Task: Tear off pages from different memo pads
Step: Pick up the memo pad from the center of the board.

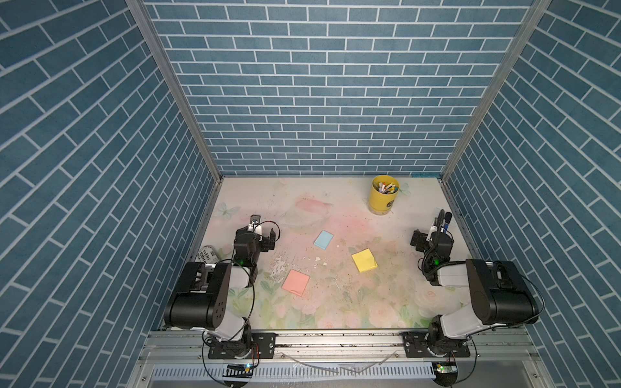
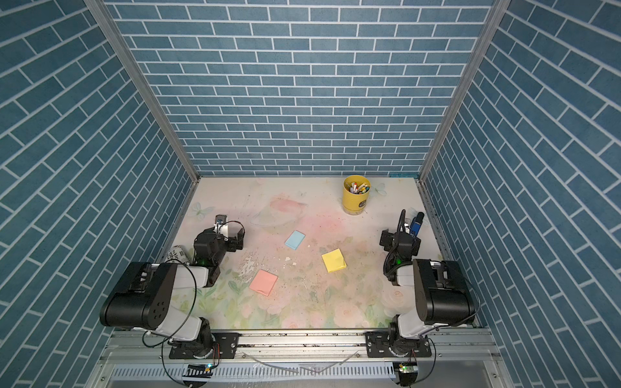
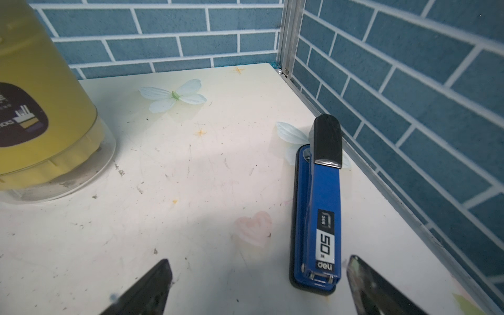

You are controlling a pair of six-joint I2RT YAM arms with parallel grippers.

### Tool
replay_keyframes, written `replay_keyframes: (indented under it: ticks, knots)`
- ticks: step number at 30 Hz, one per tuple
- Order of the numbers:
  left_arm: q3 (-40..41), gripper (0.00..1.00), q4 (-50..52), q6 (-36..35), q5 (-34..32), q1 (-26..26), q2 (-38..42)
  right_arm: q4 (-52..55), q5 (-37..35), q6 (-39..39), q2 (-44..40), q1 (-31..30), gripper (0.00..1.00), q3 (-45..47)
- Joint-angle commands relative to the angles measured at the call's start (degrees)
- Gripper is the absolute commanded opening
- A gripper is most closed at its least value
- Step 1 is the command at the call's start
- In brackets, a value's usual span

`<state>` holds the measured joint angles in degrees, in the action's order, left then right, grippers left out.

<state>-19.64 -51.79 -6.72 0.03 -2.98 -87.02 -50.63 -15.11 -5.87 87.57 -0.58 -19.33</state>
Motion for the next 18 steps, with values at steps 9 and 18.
replay_keyframes:
  ticks: [9,18]
  knots:
    - [-0.84,1.0,-1.06,-0.31,-0.21,0.35,-0.69,-1.61,0.57,2.09,0.82,0.23,0.99,-1.85]
    - [-2.03,1.0,1.08,1.08,-3.75,0.35,-0.83,-1.08,1.12,0.7,0.4,1.38,0.99,-1.85]
